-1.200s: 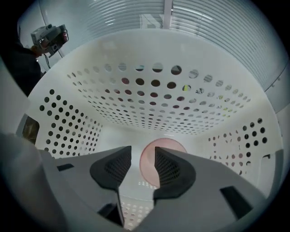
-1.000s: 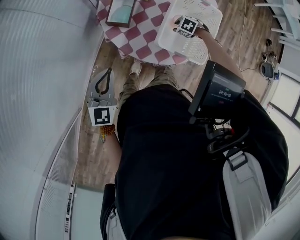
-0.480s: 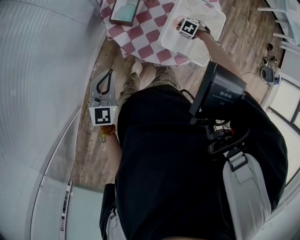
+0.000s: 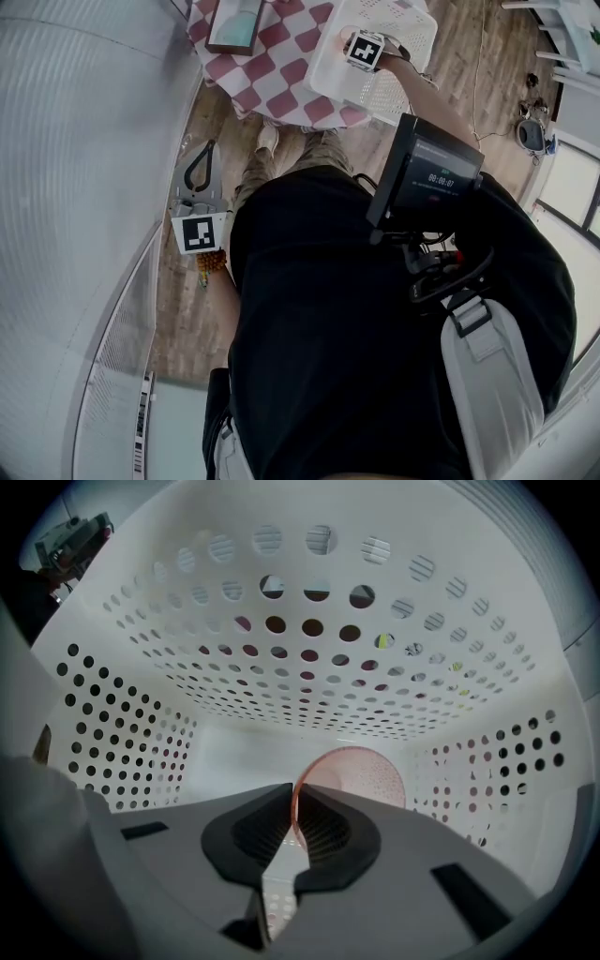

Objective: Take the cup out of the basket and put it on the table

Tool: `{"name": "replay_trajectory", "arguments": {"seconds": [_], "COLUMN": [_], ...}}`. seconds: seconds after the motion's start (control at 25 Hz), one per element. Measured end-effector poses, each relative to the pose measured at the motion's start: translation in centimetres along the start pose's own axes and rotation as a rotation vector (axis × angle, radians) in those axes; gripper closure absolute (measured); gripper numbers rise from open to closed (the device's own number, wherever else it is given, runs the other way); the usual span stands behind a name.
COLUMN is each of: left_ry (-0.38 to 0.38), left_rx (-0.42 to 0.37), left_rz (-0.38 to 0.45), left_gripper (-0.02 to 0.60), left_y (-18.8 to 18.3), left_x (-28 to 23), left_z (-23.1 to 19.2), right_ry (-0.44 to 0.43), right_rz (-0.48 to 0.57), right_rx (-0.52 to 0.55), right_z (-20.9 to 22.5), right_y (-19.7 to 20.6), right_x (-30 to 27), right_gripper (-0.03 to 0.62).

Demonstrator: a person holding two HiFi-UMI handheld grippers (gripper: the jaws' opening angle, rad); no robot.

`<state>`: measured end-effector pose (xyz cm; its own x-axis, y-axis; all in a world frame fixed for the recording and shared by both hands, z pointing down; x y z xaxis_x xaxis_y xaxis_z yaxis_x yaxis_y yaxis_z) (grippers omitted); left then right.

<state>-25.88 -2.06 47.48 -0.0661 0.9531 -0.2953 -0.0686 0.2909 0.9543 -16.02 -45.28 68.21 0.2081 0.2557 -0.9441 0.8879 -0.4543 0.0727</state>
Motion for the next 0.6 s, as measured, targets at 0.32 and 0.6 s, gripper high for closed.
{"name": "replay_trajectory", "arguments": {"seconds": [0.32, 0.6], "left_ry": [0.014, 0.036], "left_rx": [-0.006, -0.005], "left_rz": [0.011, 0.012], "left_gripper": [0.577, 0.577], "left_y": [0.2, 0.6], "left_x": [-0.7, -1.3], "left_z": [-0.5, -0.3], "right_ry": [0.016, 0.036], "right_rz": [0.018, 0.032], "right_rx": [-0.009, -0.023], "right_z": [0.5, 0.8], "right_y": [-0.3, -0.6], "right_x": [0.4, 1.0], "right_gripper": [0.567, 0.568]}}
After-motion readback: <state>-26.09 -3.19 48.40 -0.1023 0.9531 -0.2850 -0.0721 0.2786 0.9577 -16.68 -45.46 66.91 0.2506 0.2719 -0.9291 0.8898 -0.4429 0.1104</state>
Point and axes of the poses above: the fingertips, and each gripper's own axes: x backward along the fingers, z to its right, y out of its underside, the point moved 6 cm from there along x, backward along the fingers, and after that the axes turned 15 degrees about y, right-handed, at the moved point
